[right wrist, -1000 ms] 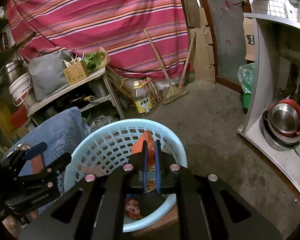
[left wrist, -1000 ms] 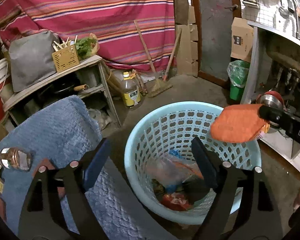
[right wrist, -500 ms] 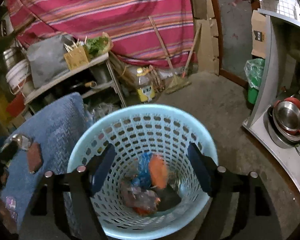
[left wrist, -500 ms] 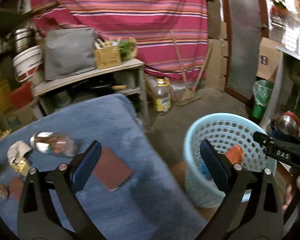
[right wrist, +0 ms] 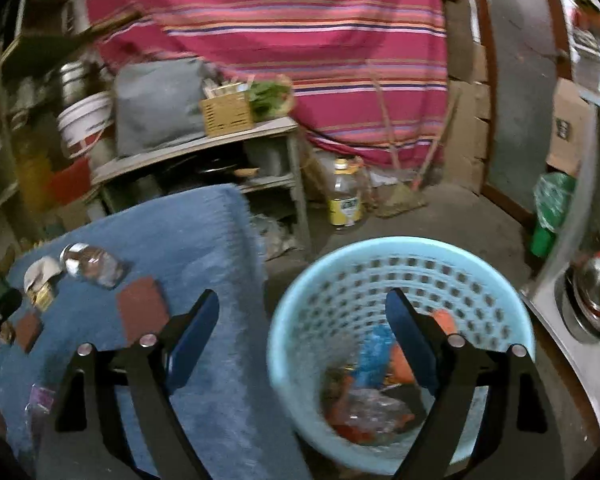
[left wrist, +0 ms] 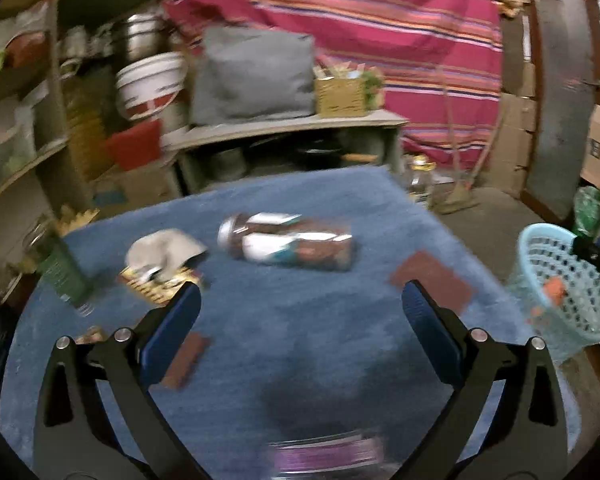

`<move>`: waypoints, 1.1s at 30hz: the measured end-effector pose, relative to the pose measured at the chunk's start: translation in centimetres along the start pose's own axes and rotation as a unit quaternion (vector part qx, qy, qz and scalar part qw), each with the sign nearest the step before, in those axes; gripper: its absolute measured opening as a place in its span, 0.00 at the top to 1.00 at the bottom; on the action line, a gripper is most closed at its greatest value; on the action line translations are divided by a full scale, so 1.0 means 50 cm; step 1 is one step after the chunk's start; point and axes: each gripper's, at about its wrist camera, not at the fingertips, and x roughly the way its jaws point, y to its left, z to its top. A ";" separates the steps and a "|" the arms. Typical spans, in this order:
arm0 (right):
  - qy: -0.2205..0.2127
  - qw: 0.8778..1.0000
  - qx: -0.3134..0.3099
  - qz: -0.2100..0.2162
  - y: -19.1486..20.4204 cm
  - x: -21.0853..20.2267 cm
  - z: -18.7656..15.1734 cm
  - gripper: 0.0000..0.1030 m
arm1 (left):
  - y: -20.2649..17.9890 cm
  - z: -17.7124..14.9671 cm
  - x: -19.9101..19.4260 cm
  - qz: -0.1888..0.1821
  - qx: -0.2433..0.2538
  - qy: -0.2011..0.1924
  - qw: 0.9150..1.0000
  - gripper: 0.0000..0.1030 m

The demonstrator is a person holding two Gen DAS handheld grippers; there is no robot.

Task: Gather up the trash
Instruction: 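Move both open tools back over the table, then grasp a maroon scouring pad with the left tool while the right tool grasps another maroon pad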

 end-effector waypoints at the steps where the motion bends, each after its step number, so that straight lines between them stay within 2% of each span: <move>1: 0.000 1.000 -0.009 0.005 0.026 0.003 -0.001 0.19 | 0.025 -0.006 0.009 0.011 -0.005 0.004 1.000 0.05; 6: 0.011 0.999 -0.031 0.018 0.103 0.025 -0.006 0.19 | 0.113 -0.033 0.050 0.030 -0.032 0.028 0.999 0.05; 9: 0.023 0.999 -0.040 0.024 0.152 0.044 -0.013 0.19 | 0.153 -0.050 0.091 0.037 -0.039 0.059 0.997 0.05; 14: 0.043 0.997 -0.060 0.034 0.216 0.079 -0.026 0.19 | 0.189 -0.077 0.132 0.050 -0.054 0.093 0.993 0.05; 20: 0.065 0.994 -0.086 0.035 0.269 0.115 -0.038 0.19 | 0.215 -0.097 0.183 0.041 -0.081 0.148 0.985 0.06; 24: 0.086 0.992 -0.092 0.032 0.288 0.145 -0.048 0.19 | 0.212 -0.098 0.193 0.050 -0.074 0.152 0.984 0.06; 33: 0.113 0.988 -0.101 0.022 0.305 0.183 -0.056 0.19 | 0.224 -0.092 0.208 0.053 -0.091 0.157 0.982 0.06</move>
